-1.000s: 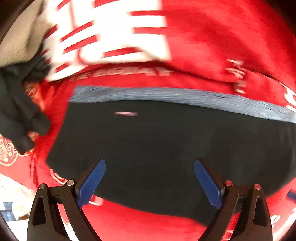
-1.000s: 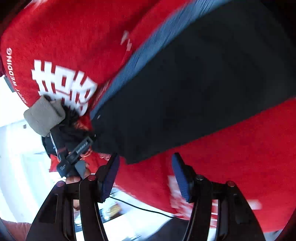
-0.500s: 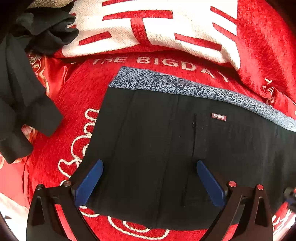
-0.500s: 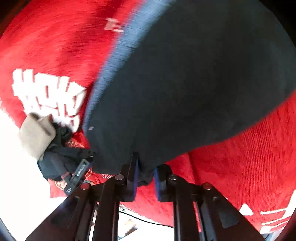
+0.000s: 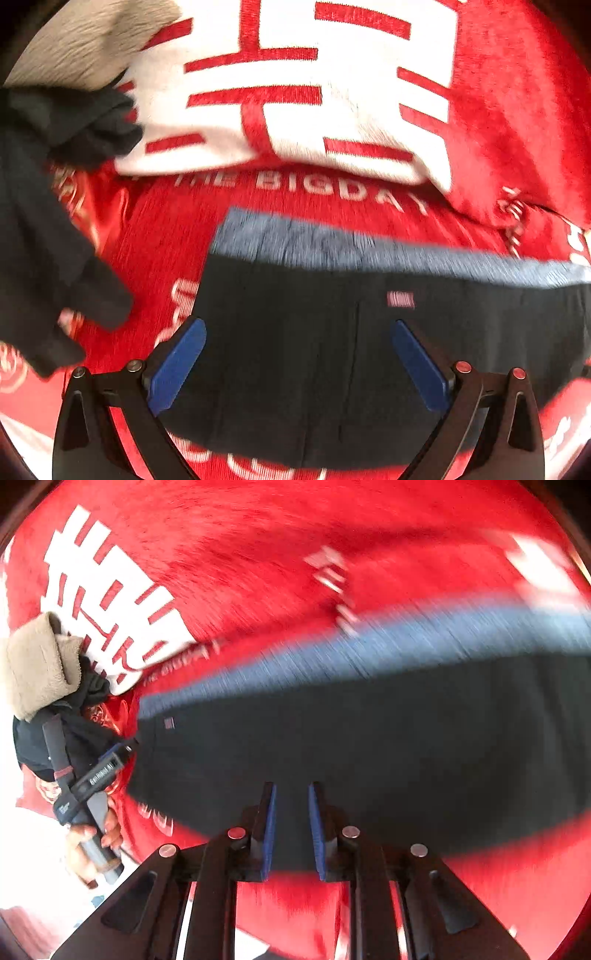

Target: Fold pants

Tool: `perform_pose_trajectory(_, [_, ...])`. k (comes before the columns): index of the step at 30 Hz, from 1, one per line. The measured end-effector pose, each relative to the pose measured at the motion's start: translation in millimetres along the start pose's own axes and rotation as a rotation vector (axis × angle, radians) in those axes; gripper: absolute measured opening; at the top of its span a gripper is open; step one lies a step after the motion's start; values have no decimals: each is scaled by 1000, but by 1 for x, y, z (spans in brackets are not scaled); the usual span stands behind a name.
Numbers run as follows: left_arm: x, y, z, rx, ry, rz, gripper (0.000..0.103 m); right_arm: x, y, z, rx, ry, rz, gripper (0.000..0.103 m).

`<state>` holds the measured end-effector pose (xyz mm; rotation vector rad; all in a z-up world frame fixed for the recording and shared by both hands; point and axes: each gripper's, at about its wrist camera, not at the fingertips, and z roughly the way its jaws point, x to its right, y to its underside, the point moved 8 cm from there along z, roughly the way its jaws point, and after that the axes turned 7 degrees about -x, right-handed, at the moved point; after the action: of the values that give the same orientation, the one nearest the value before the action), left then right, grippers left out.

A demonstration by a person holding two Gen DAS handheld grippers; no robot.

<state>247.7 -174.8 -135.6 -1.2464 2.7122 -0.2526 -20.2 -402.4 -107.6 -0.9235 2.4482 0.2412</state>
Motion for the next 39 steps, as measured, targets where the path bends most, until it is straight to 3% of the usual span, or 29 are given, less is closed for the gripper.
perform_pose_trajectory(4, [-4, -16, 37, -49, -65, -53, 102, -21, -55, 59, -48, 76, -70, 21])
perform_pose_trajectory(6, [-7, -17, 44, -40, -42, -81, 102, -19, -66, 73, -47, 124, -62, 19])
perform_pose_trajectory(8, [-12, -18, 49, -31, -27, -92, 103, -12, -82, 72, 14, 148, -22, 20])
perform_pose_trajectory(10, [-15, -18, 51, -28, -18, -97, 103, 9, -95, 59, 71, 233, 67, 20])
perform_pose_trajectory(12, [-19, -18, 50, -40, -23, -104, 103, 15, -99, 47, 87, 219, 115, 21])
perform_pose_trajectory(13, [-20, -18, 48, -46, -26, -109, 103, 13, -97, 38, 88, 194, 113, 28])
perform_pose_trajectory(14, [-23, -17, 45, -55, -36, -118, 103, 10, -93, 31, 82, 189, 97, 44])
perform_pose_trajectory(16, [-22, -12, 36, -62, -41, -120, 103, 0, -77, 17, 72, 169, 51, 66])
perform_pose_trajectory(20, [-6, 2, 16, -65, -68, -63, 103, -13, -30, 10, 15, 111, 44, 66])
perform_pose_trajectory(23, [23, 16, 3, -87, -27, -22, 103, -9, 7, 13, -39, 64, 98, 66])
perform_pose_trajectory(27, [62, 33, -13, -104, -1, 35, 103, 3, 46, 9, -79, 91, 143, 69])
perform_pose_trajectory(30, [86, 44, -8, -124, 12, 58, 103, 22, 52, 9, -78, 110, 147, 69])
perform_pose_trajectory(34, [88, 72, 26, -187, -62, 100, 103, 43, 70, 8, -78, 62, 112, 68])
perform_pose_trajectory(36, [86, 74, 21, -158, -54, 95, 103, 41, 74, 5, -97, 63, 107, 68])
perform_pose_trajectory(39, [87, 81, 14, -184, -63, 93, 103, 21, 86, 11, -108, -77, 129, 68])
